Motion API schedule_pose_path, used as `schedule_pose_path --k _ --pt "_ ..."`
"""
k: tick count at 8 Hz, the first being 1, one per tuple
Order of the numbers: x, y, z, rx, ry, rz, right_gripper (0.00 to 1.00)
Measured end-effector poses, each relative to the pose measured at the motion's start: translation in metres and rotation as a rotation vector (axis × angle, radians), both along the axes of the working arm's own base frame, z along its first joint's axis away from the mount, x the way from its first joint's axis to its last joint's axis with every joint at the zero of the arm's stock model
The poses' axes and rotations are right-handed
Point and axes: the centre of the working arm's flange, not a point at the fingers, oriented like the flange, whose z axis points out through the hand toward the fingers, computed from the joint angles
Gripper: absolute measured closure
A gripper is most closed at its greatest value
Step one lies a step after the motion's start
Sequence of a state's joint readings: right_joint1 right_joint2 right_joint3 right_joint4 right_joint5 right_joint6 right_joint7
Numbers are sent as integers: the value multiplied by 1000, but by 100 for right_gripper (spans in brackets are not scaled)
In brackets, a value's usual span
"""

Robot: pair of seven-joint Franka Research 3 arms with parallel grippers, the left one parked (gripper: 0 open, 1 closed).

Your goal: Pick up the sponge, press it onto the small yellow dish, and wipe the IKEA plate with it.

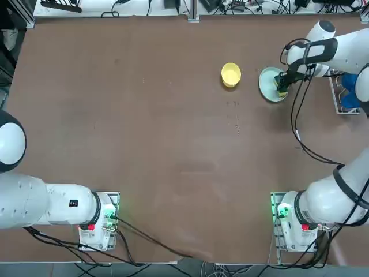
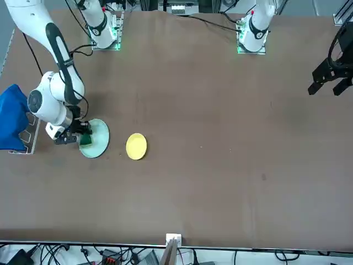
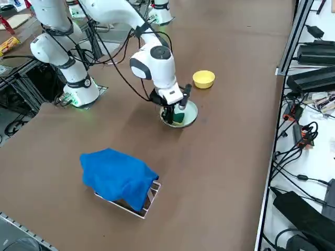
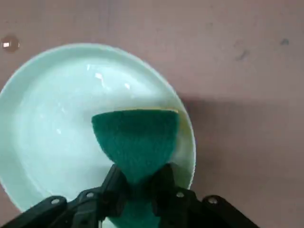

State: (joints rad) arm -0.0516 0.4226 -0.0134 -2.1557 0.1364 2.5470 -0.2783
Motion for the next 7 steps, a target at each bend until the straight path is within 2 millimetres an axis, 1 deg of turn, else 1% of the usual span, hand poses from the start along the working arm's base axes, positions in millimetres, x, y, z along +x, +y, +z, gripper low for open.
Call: schedule_pose_path --k 2,3,5,7 --pt "22 3 -3 1 -20 10 70" --pt "28 9 -4 4 -25 20 70" --pt "34 33 -3 7 -32 44 70" --pt "36 69 -3 22 -30 43 70"
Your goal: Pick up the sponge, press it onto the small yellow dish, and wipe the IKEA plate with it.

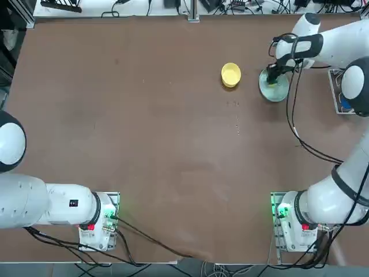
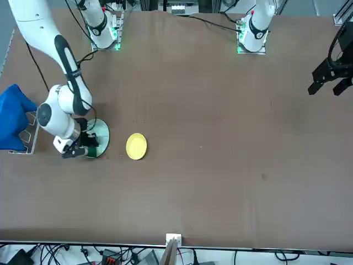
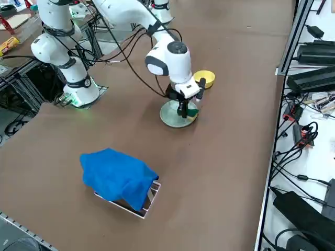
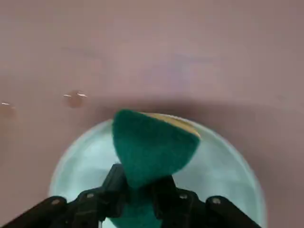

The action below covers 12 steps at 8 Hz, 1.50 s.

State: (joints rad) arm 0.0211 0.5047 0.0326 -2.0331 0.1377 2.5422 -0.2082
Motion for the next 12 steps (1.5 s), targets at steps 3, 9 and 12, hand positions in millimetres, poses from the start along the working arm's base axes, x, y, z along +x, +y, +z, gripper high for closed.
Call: schedule_pose_path --k 3,9,12 --pt "-6 34 -2 23 24 -34 70" --pt "-40 31 -6 23 84 -49 70" --pt "-41 0 7 27 88 -27 70"
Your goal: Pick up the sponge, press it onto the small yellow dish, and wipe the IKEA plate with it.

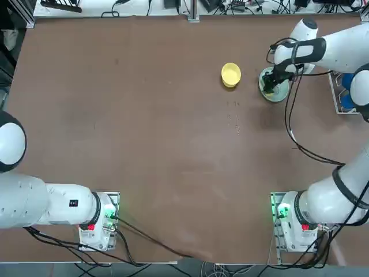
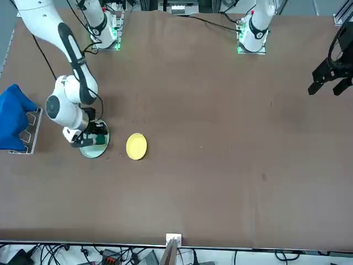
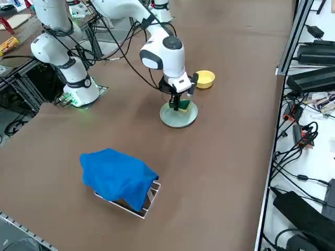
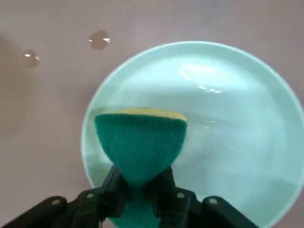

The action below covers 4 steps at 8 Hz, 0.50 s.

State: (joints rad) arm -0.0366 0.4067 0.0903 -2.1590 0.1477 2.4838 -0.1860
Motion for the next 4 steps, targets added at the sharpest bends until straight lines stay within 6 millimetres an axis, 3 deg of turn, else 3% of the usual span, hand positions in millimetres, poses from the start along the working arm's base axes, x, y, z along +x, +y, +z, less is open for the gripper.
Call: schedule_pose_path --k 2,4 --pt "-3 -25 -5 5 4 30 70" --pt "-4 -37 -6 6 2 49 70"
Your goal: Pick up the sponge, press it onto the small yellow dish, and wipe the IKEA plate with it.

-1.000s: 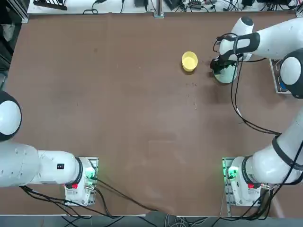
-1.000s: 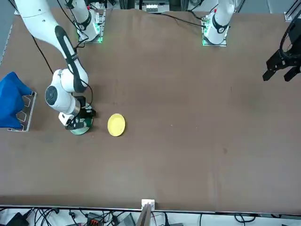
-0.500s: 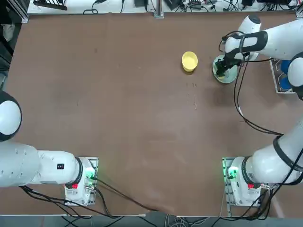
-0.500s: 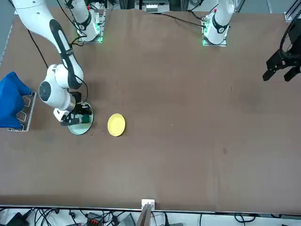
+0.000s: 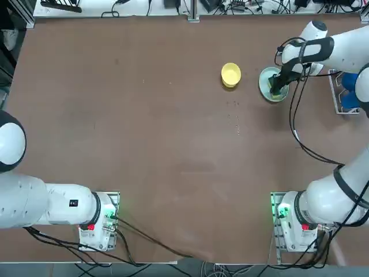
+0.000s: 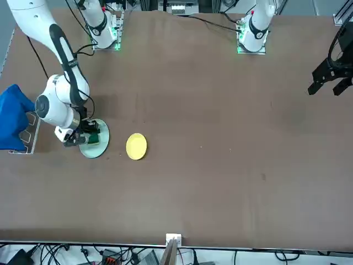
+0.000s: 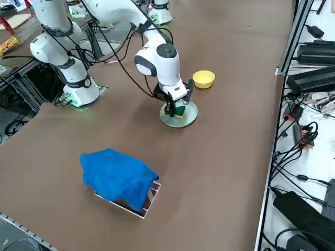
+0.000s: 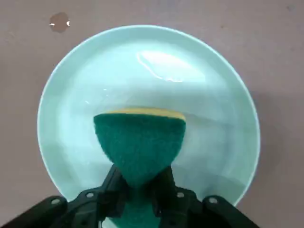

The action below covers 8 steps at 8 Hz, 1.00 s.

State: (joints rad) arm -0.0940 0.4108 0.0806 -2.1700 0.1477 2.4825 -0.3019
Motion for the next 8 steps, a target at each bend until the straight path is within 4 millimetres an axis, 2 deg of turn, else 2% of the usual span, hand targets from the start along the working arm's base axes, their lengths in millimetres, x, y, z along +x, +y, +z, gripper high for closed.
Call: schedule_pose_path --k 3,5,8 --pt "6 -20 1 -1 -18 42 70" --pt "20 -35 0 -2 -42 60 70" --pt "42 -34 -1 1 -66 72 70"
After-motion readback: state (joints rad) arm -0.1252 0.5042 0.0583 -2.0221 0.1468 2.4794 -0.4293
